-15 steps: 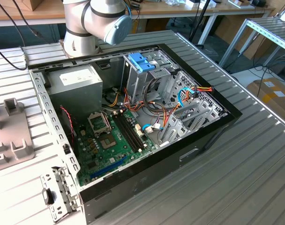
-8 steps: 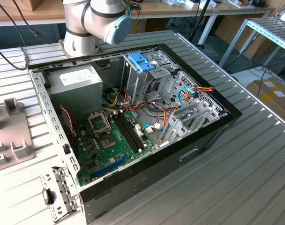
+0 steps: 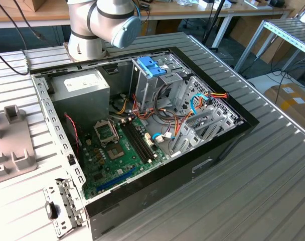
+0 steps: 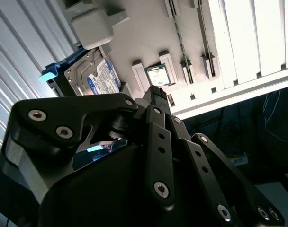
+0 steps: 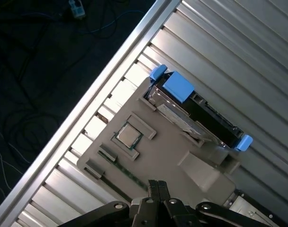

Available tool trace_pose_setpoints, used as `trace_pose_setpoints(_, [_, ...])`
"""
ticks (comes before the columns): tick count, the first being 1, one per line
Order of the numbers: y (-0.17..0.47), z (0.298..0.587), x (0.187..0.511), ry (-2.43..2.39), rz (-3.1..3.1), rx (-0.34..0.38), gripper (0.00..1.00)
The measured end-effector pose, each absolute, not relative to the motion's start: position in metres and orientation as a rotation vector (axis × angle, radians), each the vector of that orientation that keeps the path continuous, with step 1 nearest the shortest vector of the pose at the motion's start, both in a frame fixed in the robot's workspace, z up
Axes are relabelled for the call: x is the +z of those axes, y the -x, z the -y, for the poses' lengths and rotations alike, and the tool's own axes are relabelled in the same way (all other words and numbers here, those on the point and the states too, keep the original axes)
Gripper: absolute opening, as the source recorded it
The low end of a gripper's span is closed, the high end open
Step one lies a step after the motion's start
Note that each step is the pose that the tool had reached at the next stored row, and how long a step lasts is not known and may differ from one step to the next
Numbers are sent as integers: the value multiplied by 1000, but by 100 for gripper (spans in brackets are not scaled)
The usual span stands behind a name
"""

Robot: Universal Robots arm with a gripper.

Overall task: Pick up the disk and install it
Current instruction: 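Pick up the disk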

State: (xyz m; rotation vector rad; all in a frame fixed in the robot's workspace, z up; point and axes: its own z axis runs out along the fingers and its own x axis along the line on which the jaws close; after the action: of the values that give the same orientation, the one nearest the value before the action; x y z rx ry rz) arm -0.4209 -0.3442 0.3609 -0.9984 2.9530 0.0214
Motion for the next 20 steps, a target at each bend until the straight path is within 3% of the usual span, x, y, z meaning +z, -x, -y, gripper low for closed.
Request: trace_pose_setpoints(20, [421, 344, 361, 1230, -2865, 24, 11])
